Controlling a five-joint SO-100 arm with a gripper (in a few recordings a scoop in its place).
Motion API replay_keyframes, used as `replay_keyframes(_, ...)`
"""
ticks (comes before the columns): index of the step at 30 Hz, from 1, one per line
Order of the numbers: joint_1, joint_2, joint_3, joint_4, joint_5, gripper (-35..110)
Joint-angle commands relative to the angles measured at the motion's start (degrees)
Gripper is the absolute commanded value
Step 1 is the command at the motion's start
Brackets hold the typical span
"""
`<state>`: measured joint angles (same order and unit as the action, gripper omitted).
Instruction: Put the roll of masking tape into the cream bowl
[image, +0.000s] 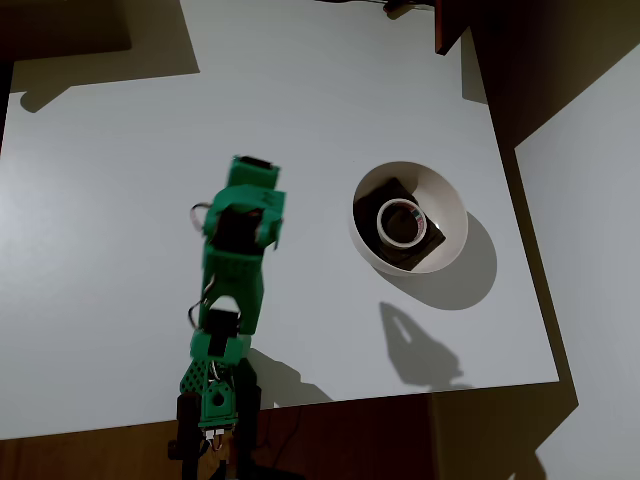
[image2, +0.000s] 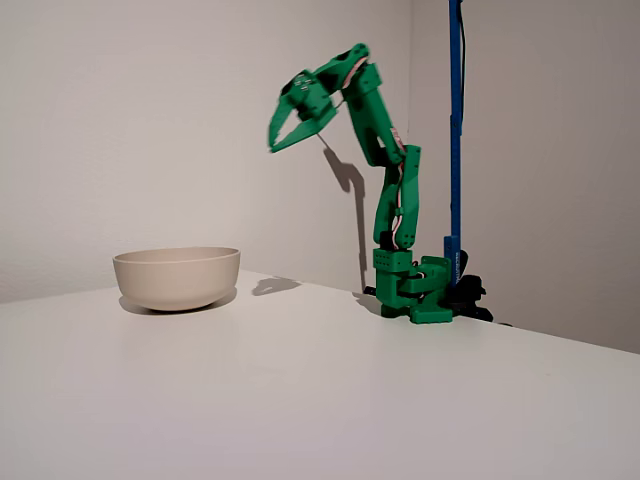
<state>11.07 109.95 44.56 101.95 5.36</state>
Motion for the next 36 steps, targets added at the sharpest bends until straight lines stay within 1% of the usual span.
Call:
replay_keyframes(1,-6.0,14.9,11.4,2.2,-0.9,-8)
replay_keyframes(9,-11.3,37.3,46.7,-11.3,-4.2,-8)
replay_keyframes(26,-14.3,61.3,98.8,-32.1,-5.6,-8)
replay_keyframes(31,-15.1,70.5,109.6,-33.0,-6.0,-8)
replay_keyframes(36,-15.4,82.3,118.3,-29.3,-6.5,-8)
